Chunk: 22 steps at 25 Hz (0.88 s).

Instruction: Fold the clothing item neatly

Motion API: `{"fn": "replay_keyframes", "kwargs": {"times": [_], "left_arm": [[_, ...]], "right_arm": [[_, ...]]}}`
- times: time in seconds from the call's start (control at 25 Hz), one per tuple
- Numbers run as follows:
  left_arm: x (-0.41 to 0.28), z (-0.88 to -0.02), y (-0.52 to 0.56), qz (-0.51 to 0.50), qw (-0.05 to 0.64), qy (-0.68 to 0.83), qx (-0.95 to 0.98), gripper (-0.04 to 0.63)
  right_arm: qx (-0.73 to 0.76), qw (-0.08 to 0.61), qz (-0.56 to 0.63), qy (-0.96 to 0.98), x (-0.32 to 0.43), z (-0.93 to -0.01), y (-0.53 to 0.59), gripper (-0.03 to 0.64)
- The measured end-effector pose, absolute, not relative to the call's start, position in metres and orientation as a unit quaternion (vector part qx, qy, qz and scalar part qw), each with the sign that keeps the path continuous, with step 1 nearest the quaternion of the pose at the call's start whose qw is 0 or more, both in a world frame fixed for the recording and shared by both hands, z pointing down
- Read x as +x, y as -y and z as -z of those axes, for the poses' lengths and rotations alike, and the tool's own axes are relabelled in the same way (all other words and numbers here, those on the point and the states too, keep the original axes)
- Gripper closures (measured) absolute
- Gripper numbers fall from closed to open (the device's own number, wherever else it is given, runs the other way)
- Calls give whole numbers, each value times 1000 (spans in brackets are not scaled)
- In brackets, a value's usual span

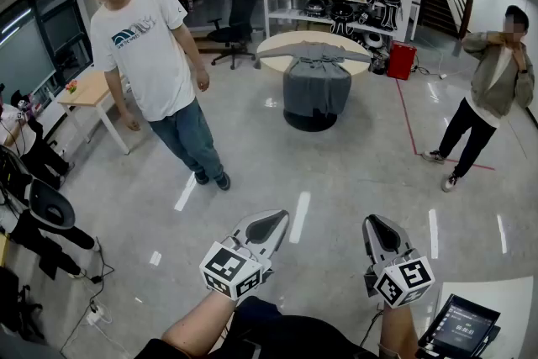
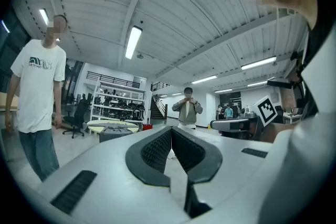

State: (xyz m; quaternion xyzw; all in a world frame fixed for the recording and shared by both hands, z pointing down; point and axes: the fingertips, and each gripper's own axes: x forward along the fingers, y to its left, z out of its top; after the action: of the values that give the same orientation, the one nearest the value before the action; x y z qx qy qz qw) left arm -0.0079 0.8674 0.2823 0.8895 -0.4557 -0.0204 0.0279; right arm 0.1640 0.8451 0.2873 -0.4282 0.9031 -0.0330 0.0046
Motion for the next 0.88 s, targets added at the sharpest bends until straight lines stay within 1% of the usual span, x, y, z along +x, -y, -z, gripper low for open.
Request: {"fn": "replay_keyframes", "kwargs": {"times": [0.12,0.24,0.56,0.68,0.88], "left_arm": [[-14,-292,-833,23,33,452,891,594],[-36,-286,-778,32,20,455,890,594],[-78,-282,-651,32,20,434,900,594],[-75,-291,-604,28,36,429,902,594],[-61,-306,-502,14,53,425,903,592]], "right_arm": [[-427,-2,34,-904,158,-297,-814,591],[-424,4,25,-905,137,-290,-759,583],[-440,-21,39,-897,92,-288,-643,572],[-440,-29,51,-896,90,-298,-598,567],[-434,-17,60,-899,102,-307,-492,544]]}}
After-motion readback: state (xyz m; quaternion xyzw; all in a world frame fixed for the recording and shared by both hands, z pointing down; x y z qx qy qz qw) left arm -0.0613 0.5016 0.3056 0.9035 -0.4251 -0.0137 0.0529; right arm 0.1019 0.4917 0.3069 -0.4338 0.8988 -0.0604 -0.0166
